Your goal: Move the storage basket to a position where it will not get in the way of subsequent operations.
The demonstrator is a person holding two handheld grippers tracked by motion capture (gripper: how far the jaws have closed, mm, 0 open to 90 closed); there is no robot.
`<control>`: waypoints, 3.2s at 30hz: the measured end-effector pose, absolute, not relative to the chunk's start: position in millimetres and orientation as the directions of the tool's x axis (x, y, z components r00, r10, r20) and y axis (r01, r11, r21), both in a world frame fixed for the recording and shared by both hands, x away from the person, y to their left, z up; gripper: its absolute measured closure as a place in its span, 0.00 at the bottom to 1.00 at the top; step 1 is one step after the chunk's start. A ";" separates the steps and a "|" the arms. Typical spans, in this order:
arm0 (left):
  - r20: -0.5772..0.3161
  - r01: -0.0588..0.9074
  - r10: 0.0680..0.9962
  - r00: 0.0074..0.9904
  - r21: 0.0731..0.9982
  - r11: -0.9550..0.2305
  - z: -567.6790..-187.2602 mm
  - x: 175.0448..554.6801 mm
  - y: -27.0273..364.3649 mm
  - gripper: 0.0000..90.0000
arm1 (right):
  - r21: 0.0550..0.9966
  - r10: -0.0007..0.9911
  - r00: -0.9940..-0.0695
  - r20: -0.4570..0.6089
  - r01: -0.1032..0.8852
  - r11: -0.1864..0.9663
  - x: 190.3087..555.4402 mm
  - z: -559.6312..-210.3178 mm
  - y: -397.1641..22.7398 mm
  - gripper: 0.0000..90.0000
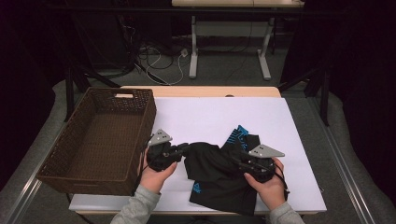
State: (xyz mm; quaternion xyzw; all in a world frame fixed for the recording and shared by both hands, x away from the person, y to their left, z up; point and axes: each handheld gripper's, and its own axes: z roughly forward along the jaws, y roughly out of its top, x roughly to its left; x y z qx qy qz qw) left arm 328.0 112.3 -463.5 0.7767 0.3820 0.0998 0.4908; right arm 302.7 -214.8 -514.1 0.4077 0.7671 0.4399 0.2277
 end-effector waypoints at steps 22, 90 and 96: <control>-0.239 0.542 0.788 0.567 0.829 -0.139 -446.9 396.3 133.8 0.89 | 0.847 0.829 -0.559 -0.010 0.436 0.305 403.1 -478.1 -227.1 0.57; -0.259 0.749 0.891 0.374 0.650 -0.126 -533.6 453.3 130.4 0.88 | 0.681 0.866 -0.476 0.152 0.685 0.257 392.2 -538.7 -305.3 1.00; -0.261 0.751 0.889 0.376 0.647 -0.127 -538.8 455.4 126.5 0.84 | 0.683 0.871 -0.467 0.154 0.687 0.248 386.7 -537.4 -311.2 1.00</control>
